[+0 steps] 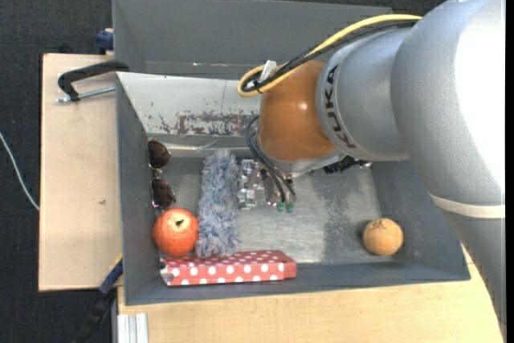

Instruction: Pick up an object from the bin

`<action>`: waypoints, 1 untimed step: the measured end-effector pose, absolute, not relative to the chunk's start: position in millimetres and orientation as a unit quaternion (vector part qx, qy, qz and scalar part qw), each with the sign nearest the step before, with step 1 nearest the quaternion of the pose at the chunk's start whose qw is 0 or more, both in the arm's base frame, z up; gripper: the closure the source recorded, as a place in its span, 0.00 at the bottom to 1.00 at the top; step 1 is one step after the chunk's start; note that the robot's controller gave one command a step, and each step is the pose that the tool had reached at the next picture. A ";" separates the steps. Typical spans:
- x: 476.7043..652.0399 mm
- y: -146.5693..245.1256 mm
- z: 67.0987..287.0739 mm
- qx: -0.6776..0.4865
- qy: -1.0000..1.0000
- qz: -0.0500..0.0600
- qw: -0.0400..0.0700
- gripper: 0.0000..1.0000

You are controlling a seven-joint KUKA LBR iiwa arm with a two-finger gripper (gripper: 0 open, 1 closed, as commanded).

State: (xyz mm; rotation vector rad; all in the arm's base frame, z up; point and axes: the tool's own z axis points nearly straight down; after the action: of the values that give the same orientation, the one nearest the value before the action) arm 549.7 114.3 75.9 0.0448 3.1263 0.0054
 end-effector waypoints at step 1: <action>549.7 114.3 75.9 0.014 1.000 0.002 0.007 1.00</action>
Offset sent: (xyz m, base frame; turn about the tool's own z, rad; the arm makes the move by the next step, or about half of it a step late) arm 0.0198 0.0285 0.0286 0.0528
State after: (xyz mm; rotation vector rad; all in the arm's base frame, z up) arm 549.7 114.3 75.9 0.0448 3.1263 0.0053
